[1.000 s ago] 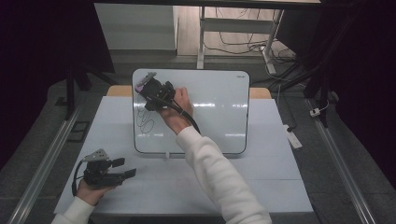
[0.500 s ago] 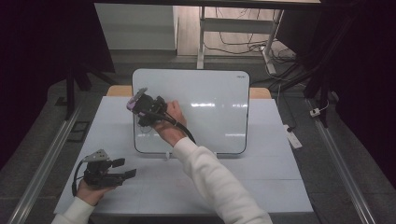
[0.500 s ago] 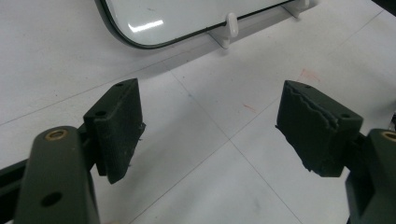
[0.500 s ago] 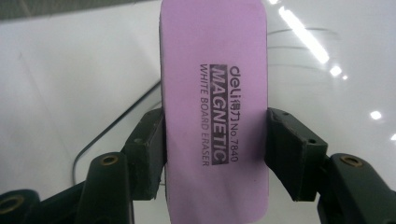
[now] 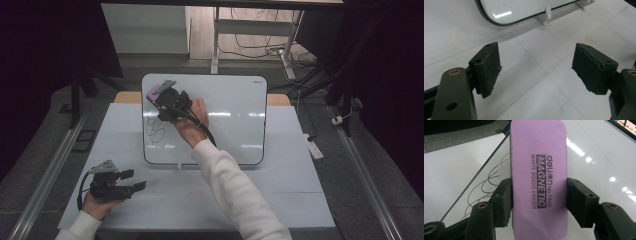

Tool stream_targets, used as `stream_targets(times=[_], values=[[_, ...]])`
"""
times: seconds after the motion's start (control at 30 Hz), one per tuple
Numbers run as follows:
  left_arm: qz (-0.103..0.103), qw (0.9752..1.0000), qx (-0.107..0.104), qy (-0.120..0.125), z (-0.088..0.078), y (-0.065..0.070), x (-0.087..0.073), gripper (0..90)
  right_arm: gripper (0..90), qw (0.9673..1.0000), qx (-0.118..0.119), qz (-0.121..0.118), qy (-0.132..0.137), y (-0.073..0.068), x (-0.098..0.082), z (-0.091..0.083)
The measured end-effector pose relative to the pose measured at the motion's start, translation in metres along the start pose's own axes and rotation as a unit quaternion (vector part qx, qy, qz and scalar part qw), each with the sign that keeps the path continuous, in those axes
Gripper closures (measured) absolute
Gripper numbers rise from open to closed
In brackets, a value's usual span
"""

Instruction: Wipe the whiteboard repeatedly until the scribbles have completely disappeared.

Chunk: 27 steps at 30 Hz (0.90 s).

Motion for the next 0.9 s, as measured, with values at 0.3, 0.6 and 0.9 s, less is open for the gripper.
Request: stream_targets(times=[0.3,0.6,0.9], values=[[-0.001,1.0,0.001,0.001,0.0,0.0,0.0,23.8,40.4,0.9987,0.03,-0.039,-0.015,-0.033,0.0,0.006],[0.0,1.0,0.001,0.002,-0.001,-0.001,0.0,23.8,40.4,0.9996,0.017,-0.023,-0.009,-0.021,0.011,0.007],[0.0,1.0,-0.001,0.002,-0.001,-0.001,0.0,23.8,40.5,0.9995,0.01,-0.021,-0.021,-0.016,0.021,0.009]])
Point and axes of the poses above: each handheld gripper's, and its own axes: z roughly forward along the jaws, x roughly out of its top, y roughly to its right, the point moved 5 cm from there along z, roughly forward along the jaws, and after that the axes turned 9 degrees about -x, right-handed, at the moved point
